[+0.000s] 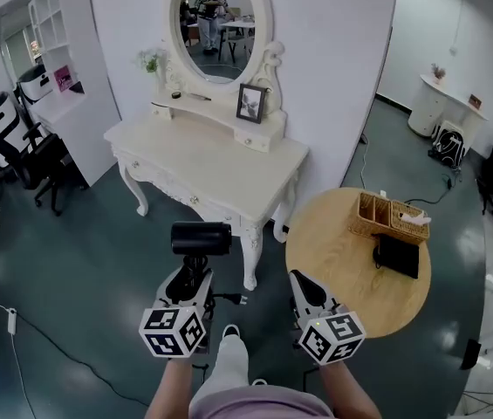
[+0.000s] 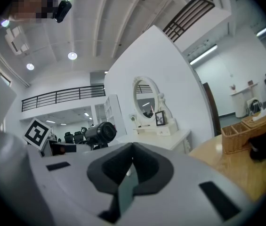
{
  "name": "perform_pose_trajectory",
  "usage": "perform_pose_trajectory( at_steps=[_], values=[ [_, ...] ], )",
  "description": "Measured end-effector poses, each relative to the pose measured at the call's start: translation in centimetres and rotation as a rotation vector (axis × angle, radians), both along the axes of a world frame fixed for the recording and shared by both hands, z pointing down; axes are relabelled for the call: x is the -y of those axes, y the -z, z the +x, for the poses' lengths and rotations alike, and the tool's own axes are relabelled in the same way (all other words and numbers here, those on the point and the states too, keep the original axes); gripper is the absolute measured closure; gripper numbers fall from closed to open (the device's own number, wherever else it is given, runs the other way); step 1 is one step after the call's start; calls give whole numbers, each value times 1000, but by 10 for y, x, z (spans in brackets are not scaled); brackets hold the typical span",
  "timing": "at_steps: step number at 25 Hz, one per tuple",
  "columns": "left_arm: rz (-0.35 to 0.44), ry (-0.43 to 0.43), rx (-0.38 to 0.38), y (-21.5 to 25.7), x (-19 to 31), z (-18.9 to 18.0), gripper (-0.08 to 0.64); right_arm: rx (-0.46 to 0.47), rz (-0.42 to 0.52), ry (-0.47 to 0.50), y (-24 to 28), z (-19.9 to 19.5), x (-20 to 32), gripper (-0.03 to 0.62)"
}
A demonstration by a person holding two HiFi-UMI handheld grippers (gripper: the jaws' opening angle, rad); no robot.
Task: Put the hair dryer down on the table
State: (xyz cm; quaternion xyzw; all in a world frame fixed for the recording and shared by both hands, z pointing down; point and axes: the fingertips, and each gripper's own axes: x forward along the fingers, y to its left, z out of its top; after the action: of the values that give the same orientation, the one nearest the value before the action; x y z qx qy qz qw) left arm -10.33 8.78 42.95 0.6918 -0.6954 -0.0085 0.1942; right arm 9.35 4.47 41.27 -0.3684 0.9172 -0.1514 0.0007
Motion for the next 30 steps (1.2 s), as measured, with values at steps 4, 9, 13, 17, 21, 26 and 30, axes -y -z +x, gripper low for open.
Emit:
perform_pose_trajectory(
  at_steps=[4, 9, 13, 17, 21, 26, 30],
  values=[
    [14, -27, -11, 0, 57, -30, 336, 3, 14, -27, 4, -32, 50, 589],
    [18, -74, -18, 4, 116, -61, 337, 5, 9, -65, 9, -67, 101, 589],
    [22, -110, -25, 4, 156, -80, 336, -7, 4, -100, 7, -87, 133, 589],
    [21, -145, -28, 2, 186, -91, 336, -18, 2, -141, 5, -96, 158, 589],
    [21, -176, -25, 2, 211, -96, 337, -27, -4, -172, 3, -100, 173, 589],
    [28, -206, -22, 3, 239, -98, 336, -25, -9, -200, 2, -102, 192, 589],
    [18, -219, -19, -1, 261, -97, 336, -18, -11, -213, 2, -104, 209, 589]
  ],
)
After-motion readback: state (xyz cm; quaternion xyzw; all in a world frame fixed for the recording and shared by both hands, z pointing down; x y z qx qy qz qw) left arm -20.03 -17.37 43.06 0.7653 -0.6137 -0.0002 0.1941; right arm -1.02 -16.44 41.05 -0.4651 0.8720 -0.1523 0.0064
